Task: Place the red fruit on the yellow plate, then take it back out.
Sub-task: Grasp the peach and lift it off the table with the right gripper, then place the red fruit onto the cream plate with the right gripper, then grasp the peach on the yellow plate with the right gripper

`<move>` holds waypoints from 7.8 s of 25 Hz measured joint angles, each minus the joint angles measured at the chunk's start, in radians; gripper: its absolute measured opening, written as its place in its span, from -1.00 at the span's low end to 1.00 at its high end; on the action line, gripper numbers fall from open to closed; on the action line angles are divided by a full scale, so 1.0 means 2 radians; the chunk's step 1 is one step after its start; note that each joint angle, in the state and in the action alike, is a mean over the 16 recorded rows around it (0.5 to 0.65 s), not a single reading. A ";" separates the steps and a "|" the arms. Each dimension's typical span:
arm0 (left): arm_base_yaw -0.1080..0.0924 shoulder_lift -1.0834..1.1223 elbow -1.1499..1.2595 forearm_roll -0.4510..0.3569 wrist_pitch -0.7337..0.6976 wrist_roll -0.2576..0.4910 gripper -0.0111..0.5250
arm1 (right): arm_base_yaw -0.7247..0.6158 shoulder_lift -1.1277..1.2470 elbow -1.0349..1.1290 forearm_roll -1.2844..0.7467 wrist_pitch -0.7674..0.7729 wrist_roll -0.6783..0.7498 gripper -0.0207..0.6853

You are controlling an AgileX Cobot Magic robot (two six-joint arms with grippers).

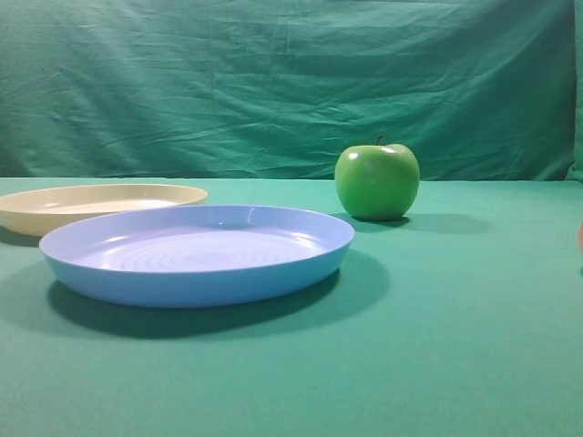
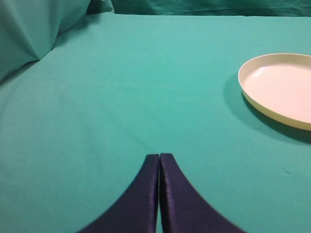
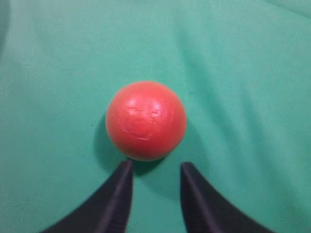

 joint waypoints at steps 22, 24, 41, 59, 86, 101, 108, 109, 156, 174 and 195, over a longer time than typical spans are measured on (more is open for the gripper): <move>0.000 0.000 0.000 0.000 0.000 0.000 -0.96 | 0.006 0.150 -0.067 0.028 -0.046 -0.009 -0.12; 0.000 0.000 0.000 0.000 0.000 0.000 -0.96 | 0.008 0.152 -0.095 0.035 -0.033 -0.010 -0.22; 0.000 0.000 0.000 0.000 0.000 0.000 -0.96 | 0.159 0.277 -0.445 0.081 0.024 -0.043 -0.38; 0.000 0.000 0.000 0.000 0.000 0.000 -0.96 | 0.273 0.536 -0.681 0.096 -0.007 -0.081 -0.20; 0.000 0.000 0.000 0.000 0.000 0.000 -0.96 | 0.242 0.352 -0.676 0.013 0.216 0.051 -0.64; 0.000 0.000 0.000 0.000 0.000 0.000 -0.96 | 0.239 0.086 -0.413 -0.003 0.117 0.087 -0.94; 0.000 0.000 0.000 0.000 0.000 0.000 -0.96 | 0.230 -0.044 -0.268 -0.005 0.047 0.098 -0.94; 0.000 0.000 0.000 0.000 0.000 0.000 -0.96 | 0.227 -0.062 -0.253 -0.007 0.041 0.100 -0.94; 0.000 0.000 0.000 0.000 0.000 0.000 -0.96 | -0.071 -0.645 0.271 -0.109 -0.109 0.202 -0.94; 0.000 0.000 0.000 0.000 0.000 0.000 -0.96 | -0.073 -0.645 0.340 -0.099 -0.142 0.211 -0.94; 0.000 0.000 0.000 0.000 0.000 0.000 -0.96 | -0.073 -0.620 0.301 -0.088 -0.178 0.212 -0.94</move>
